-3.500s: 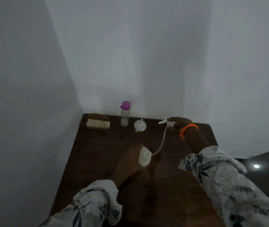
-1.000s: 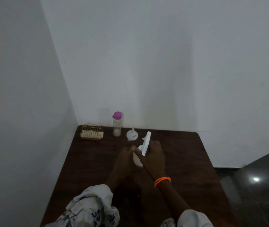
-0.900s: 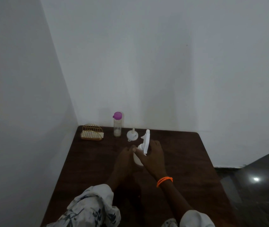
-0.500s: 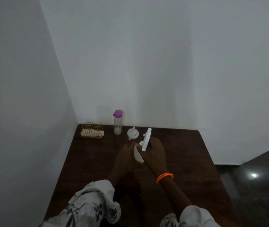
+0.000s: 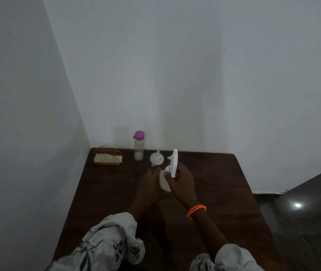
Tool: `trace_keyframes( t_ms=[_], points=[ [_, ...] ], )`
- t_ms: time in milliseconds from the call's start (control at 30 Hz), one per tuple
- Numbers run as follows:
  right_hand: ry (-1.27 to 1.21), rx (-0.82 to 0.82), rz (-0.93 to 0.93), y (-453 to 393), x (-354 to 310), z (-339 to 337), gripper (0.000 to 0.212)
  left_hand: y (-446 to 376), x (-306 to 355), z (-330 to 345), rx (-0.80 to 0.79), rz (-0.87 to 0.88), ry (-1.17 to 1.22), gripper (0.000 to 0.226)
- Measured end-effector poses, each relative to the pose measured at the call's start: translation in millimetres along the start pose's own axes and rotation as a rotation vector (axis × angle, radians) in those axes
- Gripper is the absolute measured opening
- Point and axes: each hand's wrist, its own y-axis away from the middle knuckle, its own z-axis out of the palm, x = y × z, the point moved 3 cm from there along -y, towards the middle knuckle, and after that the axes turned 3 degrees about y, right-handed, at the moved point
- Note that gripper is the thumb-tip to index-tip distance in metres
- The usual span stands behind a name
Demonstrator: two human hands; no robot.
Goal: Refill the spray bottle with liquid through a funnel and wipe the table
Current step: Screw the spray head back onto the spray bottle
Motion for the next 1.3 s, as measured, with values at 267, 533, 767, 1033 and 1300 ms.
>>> trace_keyframes(
  t_ms=[267, 533, 767, 1033, 1300],
  points=[
    [0.214, 0.003, -0.121, -4.9, 0.2, 1.8, 0.018, -0.9, -2.9, 6.4, 0.027, 0.003, 0.076, 0.081],
    [0.4, -0.022, -0.083, -9.3, -1.7, 0.0, 0.035, 2.6, -4.1, 6.9, 0.023, -0.016, 0.102, 0.08],
    [0.053, -0.023, 0.023, -7.0, 0.7, 1.8, 0.019, -3.7, -11.0, 5.0, 0.02, -0.008, 0.016, 0.094],
    [0.122, 0.05, 0.009, -12.2, 5.2, -0.3, 0.032, -2.2, -9.6, 7.5, 0.018, 0.005, 0.035, 0.087],
    [0.041, 0.001, -0.02, -4.6, 6.3, -1.3, 0.026, -5.0, -7.8, 12.0, 0.009, 0.006, 0.048, 0.083]
  ],
)
